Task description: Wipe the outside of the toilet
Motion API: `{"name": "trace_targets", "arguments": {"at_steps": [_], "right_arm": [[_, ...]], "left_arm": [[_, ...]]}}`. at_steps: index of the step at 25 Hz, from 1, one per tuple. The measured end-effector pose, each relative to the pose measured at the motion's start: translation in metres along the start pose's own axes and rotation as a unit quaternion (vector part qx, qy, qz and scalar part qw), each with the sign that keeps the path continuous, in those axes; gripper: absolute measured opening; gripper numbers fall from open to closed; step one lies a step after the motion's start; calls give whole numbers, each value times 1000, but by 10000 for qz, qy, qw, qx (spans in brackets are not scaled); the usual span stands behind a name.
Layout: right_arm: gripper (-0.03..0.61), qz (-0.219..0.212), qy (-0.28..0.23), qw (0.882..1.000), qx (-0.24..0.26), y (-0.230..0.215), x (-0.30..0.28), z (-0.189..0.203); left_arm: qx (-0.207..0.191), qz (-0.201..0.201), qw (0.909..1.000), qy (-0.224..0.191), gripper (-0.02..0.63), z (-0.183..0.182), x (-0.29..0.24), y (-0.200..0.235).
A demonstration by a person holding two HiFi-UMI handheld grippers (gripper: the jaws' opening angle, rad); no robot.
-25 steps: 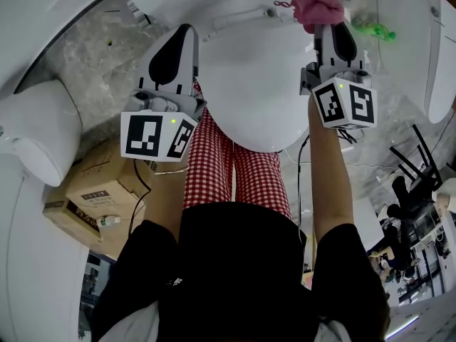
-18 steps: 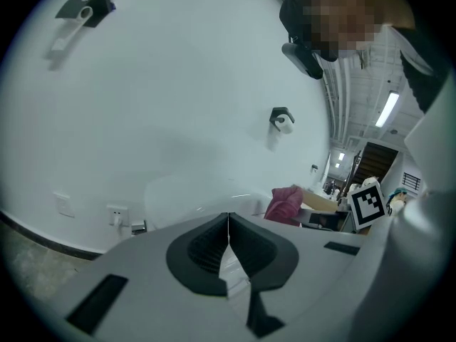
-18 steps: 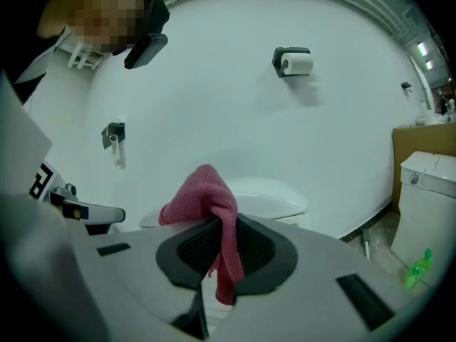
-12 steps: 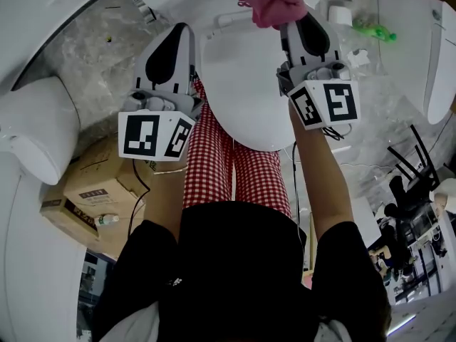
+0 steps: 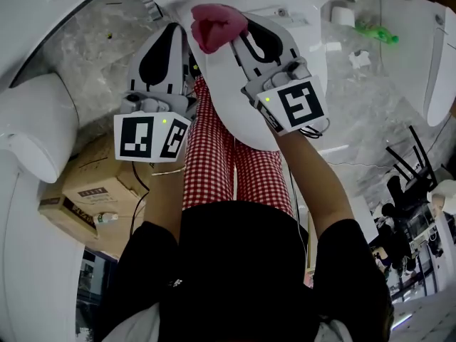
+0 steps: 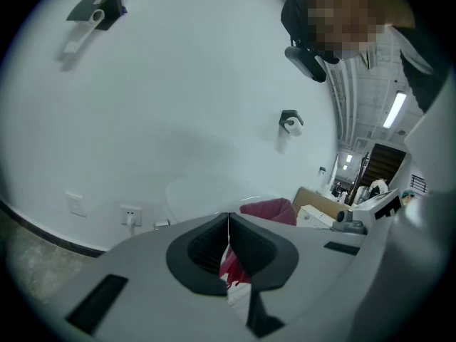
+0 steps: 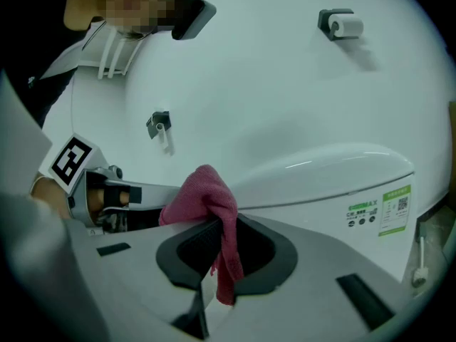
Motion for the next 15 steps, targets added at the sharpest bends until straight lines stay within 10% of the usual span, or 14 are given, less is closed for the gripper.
{"name": "trace_targets", "arguments": {"at_steps": [15], "right_arm": [[60, -42, 869, 9960, 217, 1, -49, 50]], "left_arm": [[79, -130, 9998, 112, 11, 13, 6, 26]]}}
Point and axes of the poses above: the fingertips, and each gripper's own axes: x backward along the fingers, y to its left, z out of its underside, the point moved 4 cm from there along x, backward along the fingers, and after that the axes turned 15 degrees about -x, right-handed, at the moved point
